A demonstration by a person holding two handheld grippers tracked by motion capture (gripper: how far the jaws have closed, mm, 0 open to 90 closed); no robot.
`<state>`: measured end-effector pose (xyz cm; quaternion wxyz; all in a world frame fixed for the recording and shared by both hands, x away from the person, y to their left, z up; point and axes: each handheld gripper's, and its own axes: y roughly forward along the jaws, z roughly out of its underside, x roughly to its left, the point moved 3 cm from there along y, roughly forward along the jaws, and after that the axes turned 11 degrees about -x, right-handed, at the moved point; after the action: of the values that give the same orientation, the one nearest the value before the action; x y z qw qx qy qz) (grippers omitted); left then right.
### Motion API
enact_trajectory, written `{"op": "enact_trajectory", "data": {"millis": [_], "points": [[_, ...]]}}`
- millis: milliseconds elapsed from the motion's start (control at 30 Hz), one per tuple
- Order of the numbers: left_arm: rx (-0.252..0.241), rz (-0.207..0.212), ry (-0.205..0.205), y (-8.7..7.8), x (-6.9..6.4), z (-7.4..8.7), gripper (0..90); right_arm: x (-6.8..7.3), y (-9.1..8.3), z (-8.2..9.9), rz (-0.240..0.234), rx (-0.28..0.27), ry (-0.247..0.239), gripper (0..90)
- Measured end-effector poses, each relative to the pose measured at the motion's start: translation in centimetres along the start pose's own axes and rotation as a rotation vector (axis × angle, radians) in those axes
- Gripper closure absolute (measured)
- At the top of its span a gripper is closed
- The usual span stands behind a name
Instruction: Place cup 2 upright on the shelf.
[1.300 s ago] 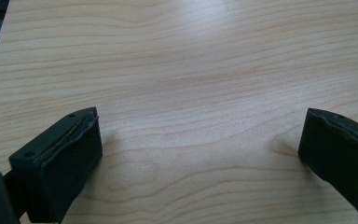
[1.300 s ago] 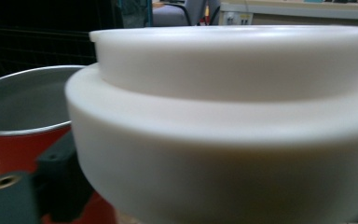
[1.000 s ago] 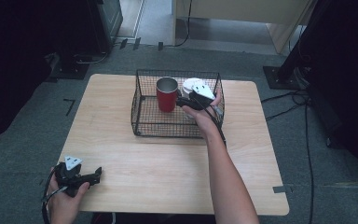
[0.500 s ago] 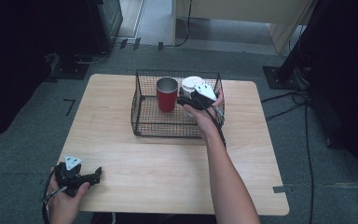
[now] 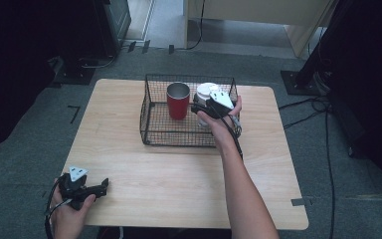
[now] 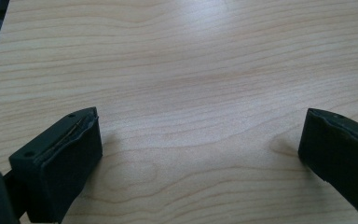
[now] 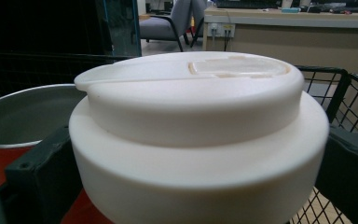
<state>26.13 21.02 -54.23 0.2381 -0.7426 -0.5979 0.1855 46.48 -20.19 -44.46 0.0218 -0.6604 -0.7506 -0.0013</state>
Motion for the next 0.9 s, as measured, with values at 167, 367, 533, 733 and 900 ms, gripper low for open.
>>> {"op": "enact_trajectory", "data": {"millis": [167,367,533,733,900], "points": [[0.0,0.0,0.0,0.0,0.0,0.0,0.0,-0.2,-0.1,0.2,0.007,-0.003,-0.005,0.0],[0.0,0.0,0.001,0.0,0.0,0.0,0.0,0.2,0.2,0.9,0.005,0.077,-0.087,0.0],[0.0,0.0,0.001,0.0,0.0,0.0,0.0,0.0,0.2,0.9,0.028,0.116,-0.072,0.0],[0.0,0.0,0.001,0.0,0.0,0.0,0.0,0.1,0.4,1.0,0.073,0.16,-0.088,9.9],[0.0,0.0,0.0,0.0,0.0,0.0,0.0,0.2,0.6,1.1,0.082,0.175,-0.082,14.5]]}}
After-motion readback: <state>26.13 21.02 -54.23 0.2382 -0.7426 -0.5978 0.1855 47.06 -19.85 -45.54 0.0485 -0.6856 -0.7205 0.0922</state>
